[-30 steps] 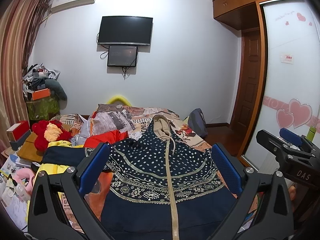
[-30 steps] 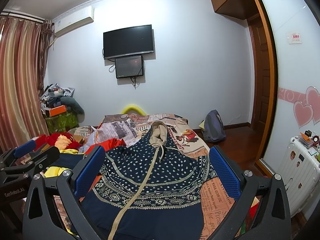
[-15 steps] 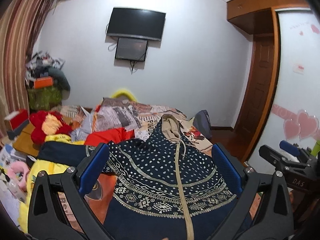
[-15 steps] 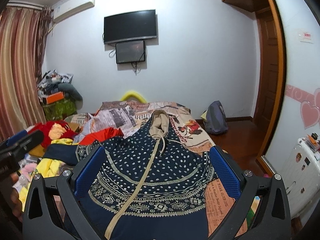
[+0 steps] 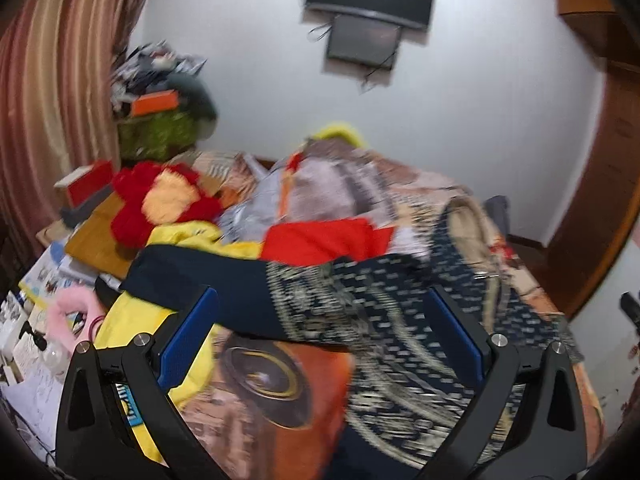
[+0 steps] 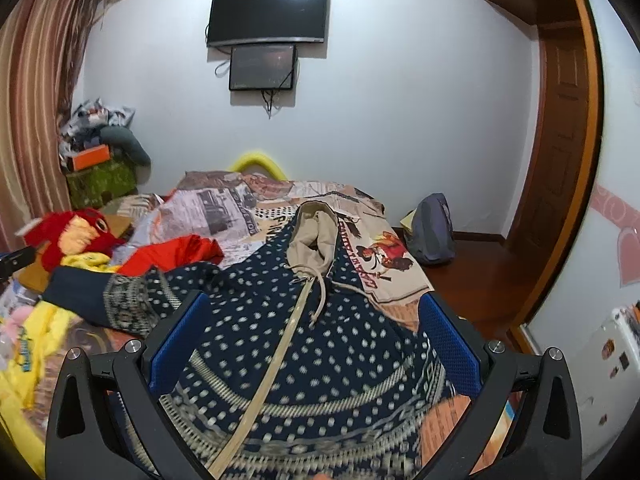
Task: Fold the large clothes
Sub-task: 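Grasp the navy hoodie sleeve cuff with the left tool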
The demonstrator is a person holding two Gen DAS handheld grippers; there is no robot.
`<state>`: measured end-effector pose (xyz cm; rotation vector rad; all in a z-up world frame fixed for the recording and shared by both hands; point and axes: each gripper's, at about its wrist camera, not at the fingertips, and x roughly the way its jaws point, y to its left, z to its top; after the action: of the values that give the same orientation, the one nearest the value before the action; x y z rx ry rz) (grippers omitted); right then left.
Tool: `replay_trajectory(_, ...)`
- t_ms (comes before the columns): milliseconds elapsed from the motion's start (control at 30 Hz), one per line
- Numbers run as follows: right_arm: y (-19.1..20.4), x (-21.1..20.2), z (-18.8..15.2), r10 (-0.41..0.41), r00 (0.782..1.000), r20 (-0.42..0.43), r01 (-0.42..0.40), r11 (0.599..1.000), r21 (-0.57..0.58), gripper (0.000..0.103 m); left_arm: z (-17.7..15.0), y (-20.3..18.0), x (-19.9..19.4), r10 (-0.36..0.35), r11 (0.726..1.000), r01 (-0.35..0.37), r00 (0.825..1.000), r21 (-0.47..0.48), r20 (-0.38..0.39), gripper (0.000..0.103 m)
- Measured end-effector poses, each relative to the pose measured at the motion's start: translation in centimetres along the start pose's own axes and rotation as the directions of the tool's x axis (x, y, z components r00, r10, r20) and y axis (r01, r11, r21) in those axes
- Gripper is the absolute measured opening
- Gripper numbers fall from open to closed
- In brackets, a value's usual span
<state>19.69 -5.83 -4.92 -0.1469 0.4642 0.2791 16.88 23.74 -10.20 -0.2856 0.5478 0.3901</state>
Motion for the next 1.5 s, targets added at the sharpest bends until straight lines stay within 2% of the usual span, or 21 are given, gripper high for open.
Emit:
replay_trajectory(67,0.4,2.3,0.4,0.008,1.0,-0.03,-0.009,1.0,-0.015,0.103,-0.5,2.2,2.5,0.009,0.999,-0.011,0.999,-0.045,-0.044,0.103)
replay_trajectory(167,1.1,5.9,0.2,0.029,0.995,-0.098,-0.03,0.999,-0.012,0.103,-1.8,5.7,6.2,-0.042,0.991,0.025,0.991,-0.134,-0.13,0.103)
replay_trajectory(333,2.6,11.8,-1.1,0.005,0.973,-0.23,-0.019,0.998,-0.056,0.103,-4.1,10.7,11.5,-0.114,0.961,0.042,0.961,-0.272,-0.254,0.103)
replay_trajectory(433,3.1,14.8,-2.0,0.019,0.949,-0.314,-0.041,0.997,-0.064,0.103,-4.7,13.1,13.6,-0.156,0.935,0.05,0.947,-0.351,-0.282,0.103)
replay_trajectory(600,3.0,18.6,-3.1,0.096,0.898,-0.429,-0.098,0.995,0.016,0.103,-4.5,17.1,16.3,-0.207,0.892,0.064,0.938,-0.447,-0.278,0.096)
replay_trajectory(667,3.1,19.6,-3.5,0.119,0.883,-0.454,-0.111,0.993,0.044,0.103,-4.3,18.5,17.5,-0.22,0.872,0.057,0.933,-0.487,-0.285,0.09)
replay_trajectory(733,3.2,20.3,-3.8,0.137,0.869,-0.476,-0.119,0.991,0.067,0.103,-4.3,20.1,18.8,-0.23,0.849,0.047,0.929,-0.526,-0.289,0.089)
replay_trajectory(833,3.5,20.9,-4.2,0.145,0.855,-0.498,-0.123,0.989,0.078,0.103,-4.3,21.7,20.4,-0.212,0.834,0.01,0.929,-0.551,-0.303,0.081)
replay_trajectory(900,3.6,21.0,-4.4,0.142,0.852,-0.504,-0.123,0.99,0.072,0.103,-4.2,22.3,21.0,-0.194,0.833,-0.006,0.933,-0.553,-0.302,0.073)
replay_trajectory(1067,3.7,21.0,-4.3,0.136,0.851,-0.507,-0.123,0.991,0.06,0.103,-3.5,22.6,21.6,-0.119,0.841,-0.055,0.951,-0.538,-0.284,0.073)
replay_trajectory(1133,3.7,20.8,-4.1,0.136,0.85,-0.508,-0.123,0.991,0.06,0.103,-3.3,22.2,22.1,-0.062,0.855,-0.108,0.949,-0.508,-0.308,0.07)
replay_trajectory(1233,3.6,20.2,-3.9,0.142,0.848,-0.51,-0.127,0.99,0.064,0.103,-2.8,21.3,22.2,0.038,0.883,-0.194,0.937,-0.428,-0.347,0.054)
replay_trajectory(1300,3.5,19.6,-3.7,0.138,0.852,-0.504,-0.128,0.99,0.054,0.103,-2.1,20.5,21.6,0.098,0.902,-0.231,0.932,-0.364,-0.348,0.034)
replay_trajectory(1333,3.5,19.3,-3.6,0.133,0.856,-0.5,-0.127,0.991,0.046,0.103,-1.7,19.9,21.3,0.118,0.913,-0.238,0.931,-0.331,-0.345,0.027)
replay_trajectory(1367,3.4,18.9,-3.5,0.129,0.859,-0.495,-0.127,0.991,0.037,0.103,-1.3,19.6,21.0,0.127,0.92,-0.24,0.931,-0.31,-0.342,0.014)
replay_trajectory(1400,3.3,18.6,-3.4,0.127,0.862,-0.491,-0.128,0.991,0.031,0.103,-0.8,19.1,20.5,0.136,0.927,-0.24,0.932,-0.29,-0.337,0.01)
replay_trajectory(1500,2.8,17.4,-3.1,0.125,0.874,-0.47,-0.13,0.991,0.021,0.103,1.2,17.5,18.8,0.127,0.949,-0.204,0.945,-0.241,-0.3,0.007)
